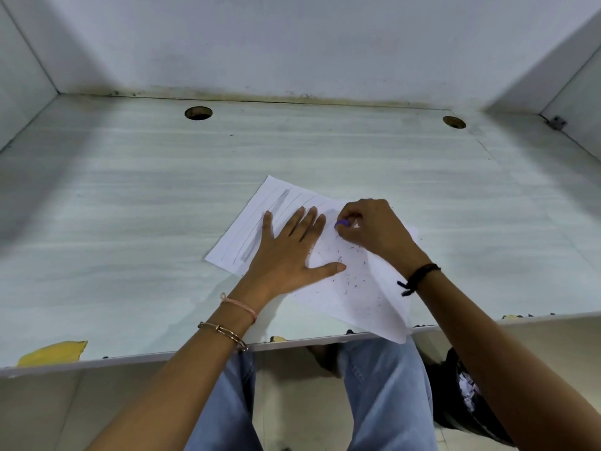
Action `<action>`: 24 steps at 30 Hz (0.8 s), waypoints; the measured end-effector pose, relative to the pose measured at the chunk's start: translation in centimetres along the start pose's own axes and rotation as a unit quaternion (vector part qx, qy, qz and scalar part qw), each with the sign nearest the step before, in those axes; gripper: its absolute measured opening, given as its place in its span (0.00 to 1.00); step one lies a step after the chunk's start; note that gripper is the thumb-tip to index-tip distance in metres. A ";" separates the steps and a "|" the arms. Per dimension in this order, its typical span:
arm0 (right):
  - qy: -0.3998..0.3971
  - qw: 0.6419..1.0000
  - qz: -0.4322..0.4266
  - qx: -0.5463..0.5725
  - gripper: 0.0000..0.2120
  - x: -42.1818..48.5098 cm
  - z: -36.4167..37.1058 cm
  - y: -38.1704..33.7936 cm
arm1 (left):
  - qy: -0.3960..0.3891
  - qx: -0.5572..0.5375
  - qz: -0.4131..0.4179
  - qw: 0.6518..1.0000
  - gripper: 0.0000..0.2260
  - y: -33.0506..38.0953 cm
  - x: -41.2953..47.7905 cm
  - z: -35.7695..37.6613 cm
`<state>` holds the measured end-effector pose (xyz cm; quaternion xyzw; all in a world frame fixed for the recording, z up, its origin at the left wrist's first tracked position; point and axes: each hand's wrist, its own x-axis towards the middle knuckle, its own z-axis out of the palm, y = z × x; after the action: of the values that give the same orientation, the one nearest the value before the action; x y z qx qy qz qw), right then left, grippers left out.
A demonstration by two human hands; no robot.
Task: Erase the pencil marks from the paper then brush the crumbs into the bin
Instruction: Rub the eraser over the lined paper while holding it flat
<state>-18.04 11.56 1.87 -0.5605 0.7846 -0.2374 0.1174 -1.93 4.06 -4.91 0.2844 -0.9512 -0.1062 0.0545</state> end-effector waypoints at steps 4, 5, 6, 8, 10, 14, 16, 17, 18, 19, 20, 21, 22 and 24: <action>-0.097 0.993 -0.065 0.019 0.02 -1.6 0.2 -0.7 | -0.004 0.000 0.006 1.000 0.43 -0.1 0.1 0.0; -0.099 0.993 -0.059 0.015 0.02 -1.4 0.0 -0.3 | -0.003 0.001 0.007 1.000 0.44 -0.1 0.0 0.0; -0.073 0.996 -0.045 0.011 0.02 -0.9 -0.3 0.3 | 0.000 0.000 0.008 1.000 0.44 -0.2 -0.1 0.1; 0.003 1.000 -0.015 -0.011 0.02 -0.1 -0.5 1.0 | 0.001 -0.002 0.007 1.000 0.43 -0.2 0.0 0.2; 0.001 0.999 -0.041 -0.009 0.02 -0.5 0.1 0.4 | 0.002 -0.003 0.004 1.000 0.43 -0.1 0.1 0.0; -0.070 0.994 -0.082 0.016 0.01 -1.6 0.4 -0.1 | -0.008 0.007 0.007 1.000 0.43 -0.1 0.0 0.0; -0.009 0.999 -0.051 0.007 0.02 -0.4 0.3 0.5 | -0.004 0.002 0.003 1.000 0.43 -0.1 0.1 0.1; 0.009 0.999 -0.042 -0.001 0.02 -0.2 0.4 0.3 | -0.003 0.001 0.002 1.000 0.43 -0.2 0.1 0.1; 0.006 0.999 -0.047 0.002 0.02 -0.3 0.7 -0.1 | -0.002 0.000 0.002 1.000 0.43 -0.2 0.1 0.0; -0.021 0.998 -0.064 0.013 0.02 -0.7 1.0 -0.5 | -0.002 -0.002 0.005 1.000 0.43 -0.1 0.2 0.0; -0.061 0.995 -0.078 0.023 0.02 -1.2 1.2 -0.9 | -0.001 -0.003 0.009 1.000 0.44 -0.1 0.1 0.0; -0.092 0.992 -0.081 0.026 0.02 -1.6 1.2 -1.1 | -0.001 -0.003 0.010 1.000 0.44 -0.1 0.0 0.0; -0.094 0.992 -0.076 0.021 0.02 -1.5 1.1 -0.9 | -0.003 -0.003 0.010 1.000 0.44 -0.1 -0.1 0.0; -0.029 0.998 -0.050 -0.001 0.02 -0.3 0.7 0.0 | -0.006 -0.004 0.003 1.000 0.43 -0.2 -0.1 0.0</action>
<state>-17.58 11.65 1.23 -0.6057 0.7522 -0.2258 0.1278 -1.77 3.98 -4.95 0.2804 -0.9521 -0.1110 0.0505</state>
